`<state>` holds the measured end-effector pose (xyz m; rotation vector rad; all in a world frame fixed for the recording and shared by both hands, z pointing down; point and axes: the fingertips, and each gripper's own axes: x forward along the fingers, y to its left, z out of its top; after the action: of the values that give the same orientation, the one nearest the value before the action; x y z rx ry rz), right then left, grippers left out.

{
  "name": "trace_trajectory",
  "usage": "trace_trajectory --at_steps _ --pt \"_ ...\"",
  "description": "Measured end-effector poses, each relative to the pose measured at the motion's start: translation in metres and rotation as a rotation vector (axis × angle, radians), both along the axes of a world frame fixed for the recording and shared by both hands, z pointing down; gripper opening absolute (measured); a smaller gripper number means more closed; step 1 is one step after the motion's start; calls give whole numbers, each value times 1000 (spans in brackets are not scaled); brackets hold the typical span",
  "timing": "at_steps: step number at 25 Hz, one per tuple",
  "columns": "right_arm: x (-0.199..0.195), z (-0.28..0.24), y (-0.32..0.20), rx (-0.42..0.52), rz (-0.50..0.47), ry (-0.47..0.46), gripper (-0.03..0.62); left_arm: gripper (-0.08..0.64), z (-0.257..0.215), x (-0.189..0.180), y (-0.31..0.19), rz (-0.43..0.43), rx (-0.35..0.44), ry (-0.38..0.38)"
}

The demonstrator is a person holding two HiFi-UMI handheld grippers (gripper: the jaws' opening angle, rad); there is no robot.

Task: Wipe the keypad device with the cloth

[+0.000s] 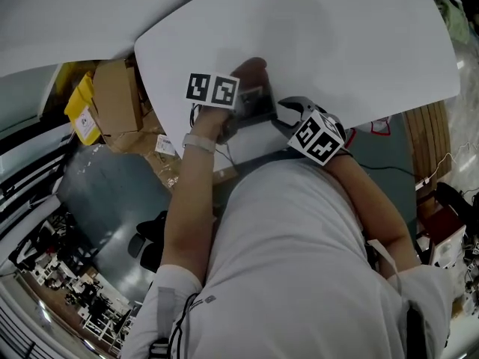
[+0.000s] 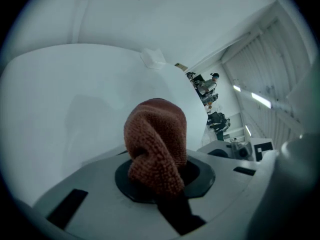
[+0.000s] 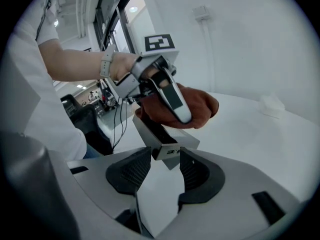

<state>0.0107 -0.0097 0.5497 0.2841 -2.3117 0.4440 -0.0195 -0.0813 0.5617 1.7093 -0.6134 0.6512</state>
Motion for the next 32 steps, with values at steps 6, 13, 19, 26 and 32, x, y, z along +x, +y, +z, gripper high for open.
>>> trace_trajectory --at_steps 6,13,19,26,32 --pt "2 1 4 10 -1 18 158 63 -38 15 21 61 43 44" --pt "-4 0 1 15 26 14 157 63 -34 28 41 117 0 60" --pt "-5 4 2 -17 47 -3 157 63 -23 35 47 91 -45 91" --pt "-6 4 2 -43 41 3 157 63 -16 36 43 144 -21 -2" --pt "-5 4 3 -51 39 5 156 63 -4 34 32 160 -24 -61"
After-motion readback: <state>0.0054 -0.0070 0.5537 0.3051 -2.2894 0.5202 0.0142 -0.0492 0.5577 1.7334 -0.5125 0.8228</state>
